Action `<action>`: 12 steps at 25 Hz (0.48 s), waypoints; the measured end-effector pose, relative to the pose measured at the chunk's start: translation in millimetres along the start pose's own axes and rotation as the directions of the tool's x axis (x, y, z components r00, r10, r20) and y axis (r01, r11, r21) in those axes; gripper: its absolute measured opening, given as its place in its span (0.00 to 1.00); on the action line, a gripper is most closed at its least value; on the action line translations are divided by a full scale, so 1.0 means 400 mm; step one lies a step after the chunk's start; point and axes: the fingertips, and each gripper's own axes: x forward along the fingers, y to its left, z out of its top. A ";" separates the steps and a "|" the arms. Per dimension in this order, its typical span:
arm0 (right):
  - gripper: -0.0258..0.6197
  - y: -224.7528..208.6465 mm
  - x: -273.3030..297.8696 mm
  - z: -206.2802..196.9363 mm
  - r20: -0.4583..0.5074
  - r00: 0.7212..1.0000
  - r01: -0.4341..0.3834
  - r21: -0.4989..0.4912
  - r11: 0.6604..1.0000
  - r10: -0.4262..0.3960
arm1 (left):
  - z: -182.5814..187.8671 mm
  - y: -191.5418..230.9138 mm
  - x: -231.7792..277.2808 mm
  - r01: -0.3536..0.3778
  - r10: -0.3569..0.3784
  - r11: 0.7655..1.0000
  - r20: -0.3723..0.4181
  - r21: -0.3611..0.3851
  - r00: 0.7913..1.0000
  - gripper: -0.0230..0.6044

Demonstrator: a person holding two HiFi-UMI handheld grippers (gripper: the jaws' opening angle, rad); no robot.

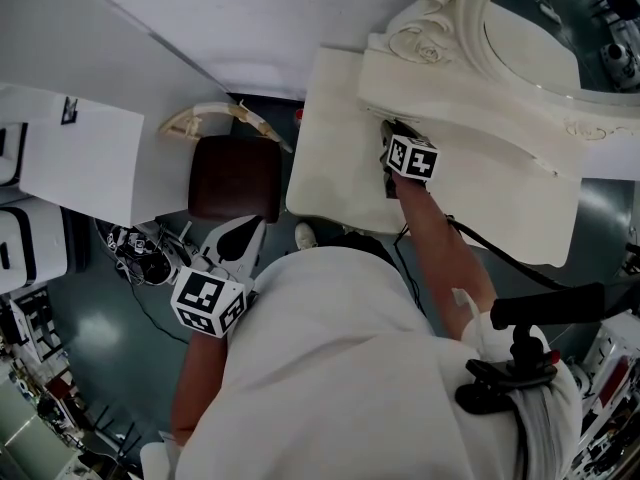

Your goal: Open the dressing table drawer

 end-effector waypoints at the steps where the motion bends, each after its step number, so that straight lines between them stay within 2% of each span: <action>1: 0.19 -0.001 0.000 -0.006 -0.002 1.000 -0.002 -0.001 1.000 0.002 | -0.001 -0.002 0.002 0.003 -0.003 1.000 -0.001 0.001 1.000 0.04; 12: 0.19 -0.004 -0.012 -0.034 -0.017 1.000 -0.010 -0.025 1.000 0.010 | -0.003 -0.011 0.018 0.029 -0.029 1.000 -0.007 0.010 1.000 0.04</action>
